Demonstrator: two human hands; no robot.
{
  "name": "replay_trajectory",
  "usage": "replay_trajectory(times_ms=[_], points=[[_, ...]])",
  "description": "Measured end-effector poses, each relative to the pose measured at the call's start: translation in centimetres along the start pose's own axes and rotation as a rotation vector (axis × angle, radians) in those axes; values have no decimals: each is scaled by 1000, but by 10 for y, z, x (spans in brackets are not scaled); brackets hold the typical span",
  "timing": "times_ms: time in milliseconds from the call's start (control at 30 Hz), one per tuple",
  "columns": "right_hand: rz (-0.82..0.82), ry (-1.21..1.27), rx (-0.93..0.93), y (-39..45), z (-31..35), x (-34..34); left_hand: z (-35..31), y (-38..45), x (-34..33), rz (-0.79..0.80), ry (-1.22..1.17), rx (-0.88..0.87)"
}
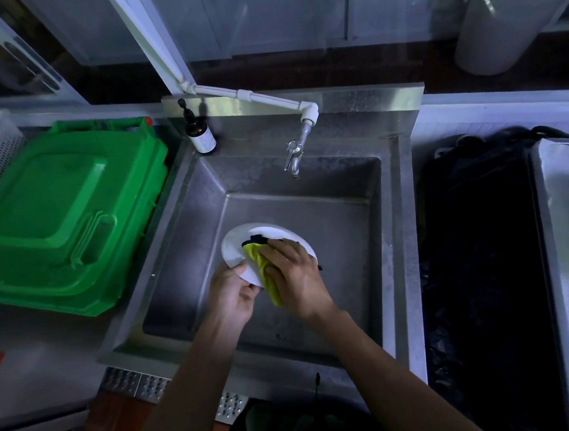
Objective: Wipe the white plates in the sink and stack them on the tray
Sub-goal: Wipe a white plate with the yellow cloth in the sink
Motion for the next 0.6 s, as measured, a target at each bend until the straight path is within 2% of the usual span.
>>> replay_trajectory(times_ms=[100,233,367,600], points=[[41,-110,-25,0,-2,-9,0,2,-3,-9,-8,0],[0,-135,16,-11,6,-9,-2,4,-3,-17,-13,-10],[-54,-130,-27,-22,11,-6,-5,8,0,-11,-30,-31],[-86,59,-172,-19,-15,1,-13,4,-1,60,-49,-48]])
Point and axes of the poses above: each hand's wrist, its own y-axis towards the middle knuckle, its own x-axis out of the back of the hand, z = x × y, the point moved 4 cm from there along y, towards the middle knuckle, and after that the axes turned 1 degree about z, right-handed, at the moved point
